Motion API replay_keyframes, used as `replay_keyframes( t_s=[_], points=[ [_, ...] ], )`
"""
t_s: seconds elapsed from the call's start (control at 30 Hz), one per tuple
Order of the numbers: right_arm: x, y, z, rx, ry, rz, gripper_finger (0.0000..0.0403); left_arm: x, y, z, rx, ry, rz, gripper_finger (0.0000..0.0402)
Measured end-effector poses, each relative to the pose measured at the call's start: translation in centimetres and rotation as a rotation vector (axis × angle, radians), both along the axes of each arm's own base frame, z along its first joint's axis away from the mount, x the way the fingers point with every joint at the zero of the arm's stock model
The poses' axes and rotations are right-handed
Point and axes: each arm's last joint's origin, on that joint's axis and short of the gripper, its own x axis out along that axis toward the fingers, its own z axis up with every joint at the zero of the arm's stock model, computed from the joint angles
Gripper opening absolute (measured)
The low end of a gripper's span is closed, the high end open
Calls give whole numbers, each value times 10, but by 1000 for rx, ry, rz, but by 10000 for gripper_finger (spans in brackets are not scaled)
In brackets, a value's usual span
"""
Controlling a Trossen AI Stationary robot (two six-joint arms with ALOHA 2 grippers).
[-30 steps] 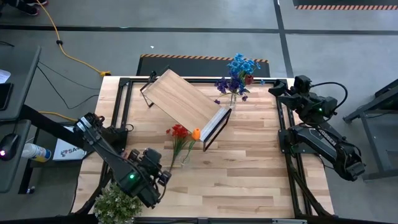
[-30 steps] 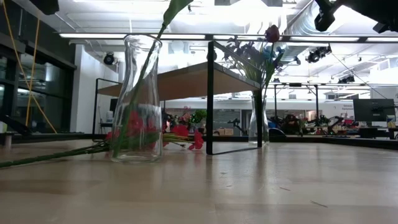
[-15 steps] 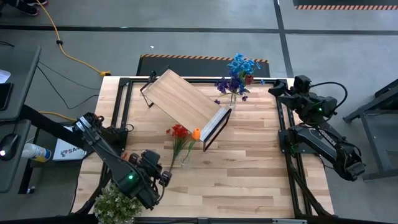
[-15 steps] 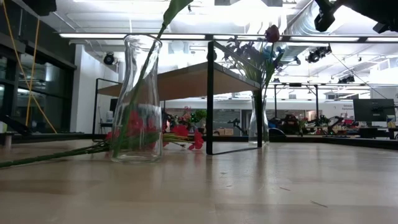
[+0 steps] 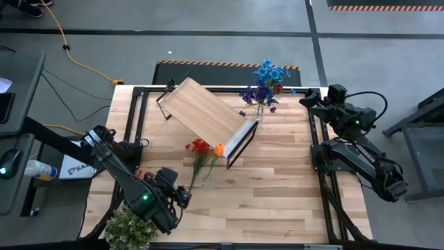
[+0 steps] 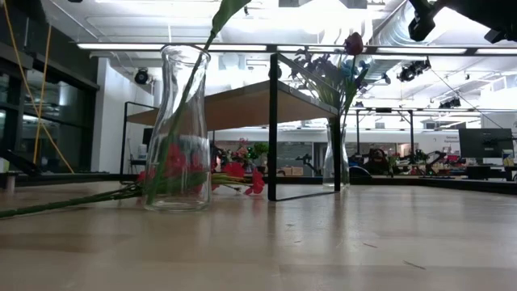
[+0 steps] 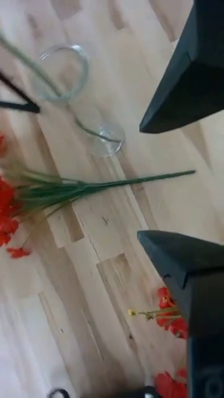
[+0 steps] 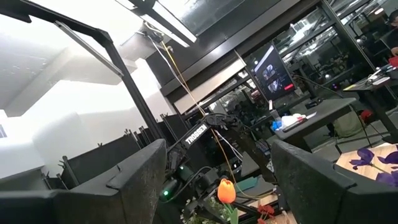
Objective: Pick and place flowers into a vace then onto a shelf
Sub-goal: Put the top orange flowers into the bottom transparent flower vase
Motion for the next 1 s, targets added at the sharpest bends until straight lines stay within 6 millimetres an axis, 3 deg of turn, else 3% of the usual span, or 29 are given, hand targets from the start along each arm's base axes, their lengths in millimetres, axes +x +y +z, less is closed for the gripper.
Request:
replay_keyframes(
  t_s=[0.17,0.37,0.53,0.8,1.0],
  points=[
    [0,0,0,1,0,-1,279,-16,17,27,-10,-91,42,330],
    [0,0,0,1,0,-1,279,-33,41,59,42,-188,-72,348],
    [0,0,0,0,0,0,279,-36,63,71,49,-155,-127,351],
    [0,0,0,-3,9,7,279,-57,100,69,53,-143,-89,349],
    [0,0,0,-5,11,9,279,-67,108,43,16,-188,-82,349]
  ],
)
